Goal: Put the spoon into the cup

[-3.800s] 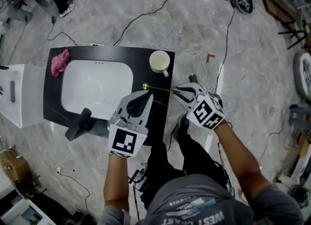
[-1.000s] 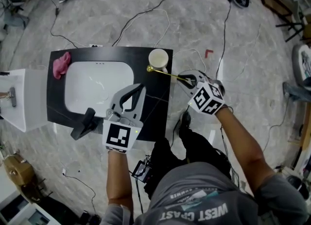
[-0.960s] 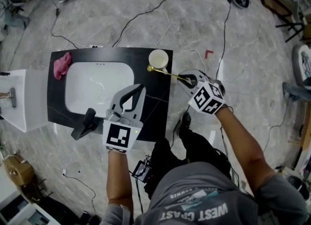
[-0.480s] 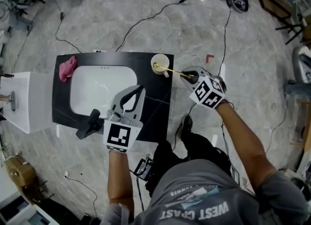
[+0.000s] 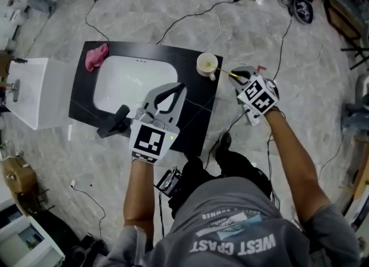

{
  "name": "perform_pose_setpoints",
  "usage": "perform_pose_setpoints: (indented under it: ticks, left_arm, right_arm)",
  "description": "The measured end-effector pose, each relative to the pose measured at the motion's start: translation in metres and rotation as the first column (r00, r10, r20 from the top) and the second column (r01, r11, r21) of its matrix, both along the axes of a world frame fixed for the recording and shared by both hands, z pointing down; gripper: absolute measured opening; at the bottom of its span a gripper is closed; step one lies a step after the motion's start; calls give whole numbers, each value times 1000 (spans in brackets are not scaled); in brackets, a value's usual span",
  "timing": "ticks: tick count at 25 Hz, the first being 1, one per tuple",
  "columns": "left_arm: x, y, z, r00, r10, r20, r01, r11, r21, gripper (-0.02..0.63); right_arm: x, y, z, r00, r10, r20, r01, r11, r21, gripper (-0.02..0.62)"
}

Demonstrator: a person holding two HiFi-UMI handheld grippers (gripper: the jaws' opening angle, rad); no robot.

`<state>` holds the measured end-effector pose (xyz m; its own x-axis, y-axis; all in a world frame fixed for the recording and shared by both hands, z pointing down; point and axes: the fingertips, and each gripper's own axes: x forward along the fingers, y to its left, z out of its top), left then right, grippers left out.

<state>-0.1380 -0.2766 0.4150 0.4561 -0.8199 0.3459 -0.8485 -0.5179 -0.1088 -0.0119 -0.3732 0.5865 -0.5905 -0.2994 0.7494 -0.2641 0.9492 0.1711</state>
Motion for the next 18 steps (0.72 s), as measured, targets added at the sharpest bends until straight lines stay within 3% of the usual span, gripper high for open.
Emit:
perform_pose_setpoints:
  ticks: [10, 18]
  left_arm:
    - [-3, 15, -21, 1000, 1, 3, -1, 999, 37, 3]
    - [-3, 29, -40, 999, 15, 29, -17, 997, 70, 3]
  right_arm:
    - [-21, -4, -20, 1000, -14, 19, 13, 999, 49, 64]
    - [-37, -9, -23, 999, -48, -19, 49, 996, 78, 66]
